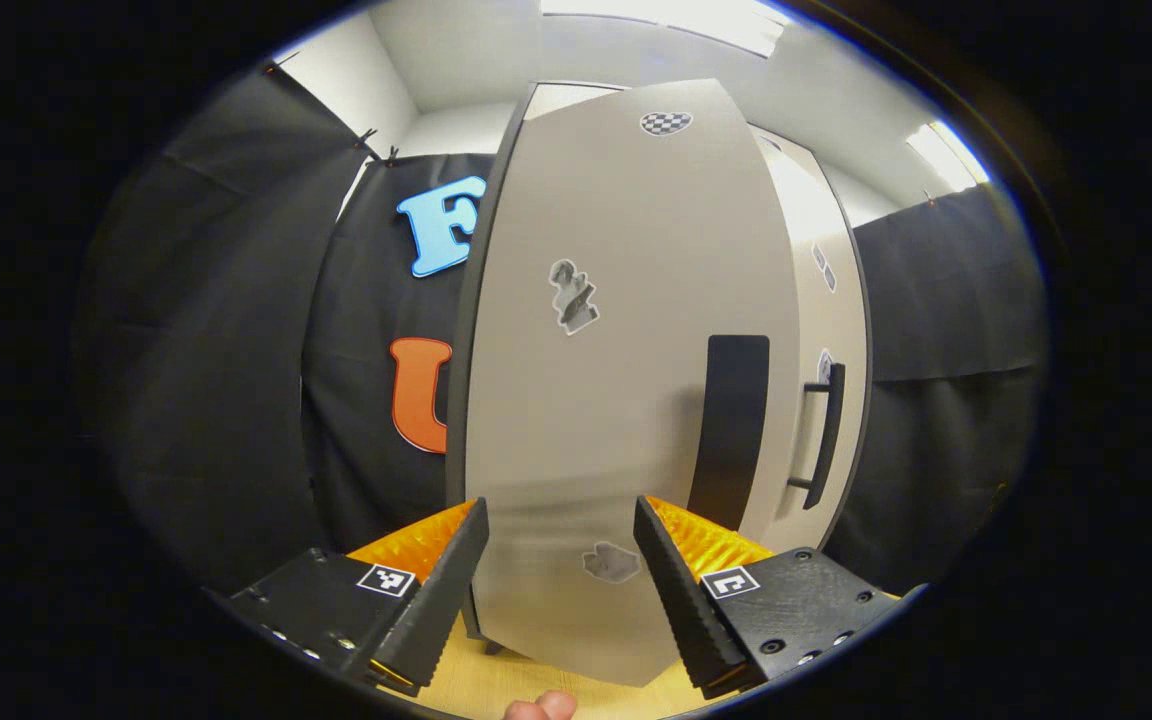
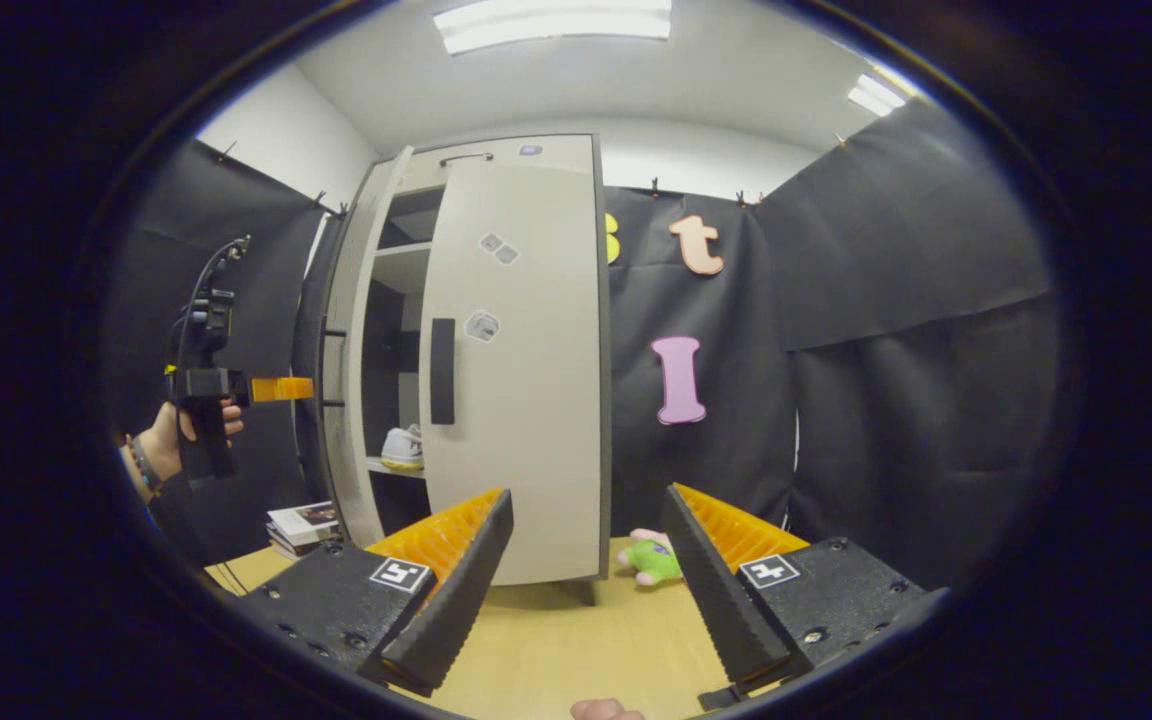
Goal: Grab one shoe with the right hand and put it into the shoe cabinet, grab the other shoe with the left hand and put it into the shoe cabinet; then close the right door with the right hand and the left door with the left hand.
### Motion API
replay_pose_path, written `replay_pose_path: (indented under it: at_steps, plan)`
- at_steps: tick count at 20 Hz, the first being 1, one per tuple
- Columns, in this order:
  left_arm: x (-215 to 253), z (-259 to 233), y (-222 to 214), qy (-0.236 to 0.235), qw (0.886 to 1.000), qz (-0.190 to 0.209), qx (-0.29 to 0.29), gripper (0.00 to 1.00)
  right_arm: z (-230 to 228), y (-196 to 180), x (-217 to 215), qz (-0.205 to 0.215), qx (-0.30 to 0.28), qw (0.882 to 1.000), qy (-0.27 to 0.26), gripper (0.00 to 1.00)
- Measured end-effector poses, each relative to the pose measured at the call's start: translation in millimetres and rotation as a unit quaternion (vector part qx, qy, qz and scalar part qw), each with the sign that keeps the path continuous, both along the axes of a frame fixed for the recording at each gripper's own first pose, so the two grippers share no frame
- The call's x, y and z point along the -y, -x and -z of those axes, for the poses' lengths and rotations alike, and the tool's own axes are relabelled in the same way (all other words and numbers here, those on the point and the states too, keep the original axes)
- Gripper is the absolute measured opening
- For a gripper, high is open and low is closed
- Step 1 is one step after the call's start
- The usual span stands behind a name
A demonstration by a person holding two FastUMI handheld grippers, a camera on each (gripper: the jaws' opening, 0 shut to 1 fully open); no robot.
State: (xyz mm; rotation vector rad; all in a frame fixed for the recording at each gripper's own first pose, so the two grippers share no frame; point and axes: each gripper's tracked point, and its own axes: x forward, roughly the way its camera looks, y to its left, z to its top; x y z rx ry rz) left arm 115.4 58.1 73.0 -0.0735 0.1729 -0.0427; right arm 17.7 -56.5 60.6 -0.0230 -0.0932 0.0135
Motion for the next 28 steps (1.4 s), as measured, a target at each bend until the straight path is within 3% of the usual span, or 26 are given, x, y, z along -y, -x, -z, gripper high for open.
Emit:
replay_pose_path:
  at_steps: [5, 6, 10, 13, 22, 23, 24, 25, 26, 27, 28]
  plan:
    - [18.1, -16.4, 37.4, 0.004, 1.0, -0.007, 0.018, 0.89, 3.1, -6.3, 6.8, 0.006, -0.005, 1.0, -0.003, 0.97]
    - [20.2, -18.2, 49.8, -0.005, 1.0, -0.012, 0.022, 0.89, 3.2, -8.6, 4.4, 0.004, -0.005, 1.0, -0.004, 0.92]
    - [31.7, -20.1, 99.2, -0.062, 0.997, -0.032, 0.033, 0.89, 6.0, -16.5, -11.1, -0.013, -0.008, 1.0, -0.007, 0.97]
    - [49.7, -12.3, 125.2, -0.093, 0.995, -0.025, 0.031, 0.89, 13.8, -20.5, -30.5, -0.032, -0.017, 0.999, -0.004, 0.97]
    - [114.0, 23.3, 175.0, 0.0, 1.0, 0.024, 0.009, 0.86, 18.2, -8.6, -57.5, -0.046, 0.002, 0.999, 0.0, 0.97]
    - [117.8, 26.9, 176.2, 0.015, 1.0, 0.027, 0.004, 0.95, 19.5, -7.3, -58.3, -0.048, 0.001, 0.999, 0.002, 0.92]
    - [117.2, 28.8, 178.0, 0.023, 0.999, 0.025, 0.0, 0.86, 20.3, -6.1, -59.7, -0.05, 0.0, 0.999, 0.005, 0.97]
    - [113.6, 29.3, 178.6, 0.023, 1.0, 0.02, -0.002, 0.86, 21.0, -5.2, -61.1, -0.052, 0.0, 0.999, 0.009, 0.97]
    - [110.7, 28.4, 177.8, 0.02, 1.0, 0.015, 0.0, 0.75, 22.4, -3.9, -62.0, -0.054, 0.0, 0.998, 0.012, 0.97]
    - [109.6, 28.1, 178.2, 0.016, 1.0, 0.014, -0.001, 0.86, 23.0, -2.6, -63.4, -0.056, 0.0, 0.998, 0.016, 0.97]
    - [107.2, 26.5, 178.8, 0.009, 1.0, 0.01, 0.001, 0.89, 23.5, -3.0, -64.2, -0.057, 0.0, 0.998, 0.018, 0.97]
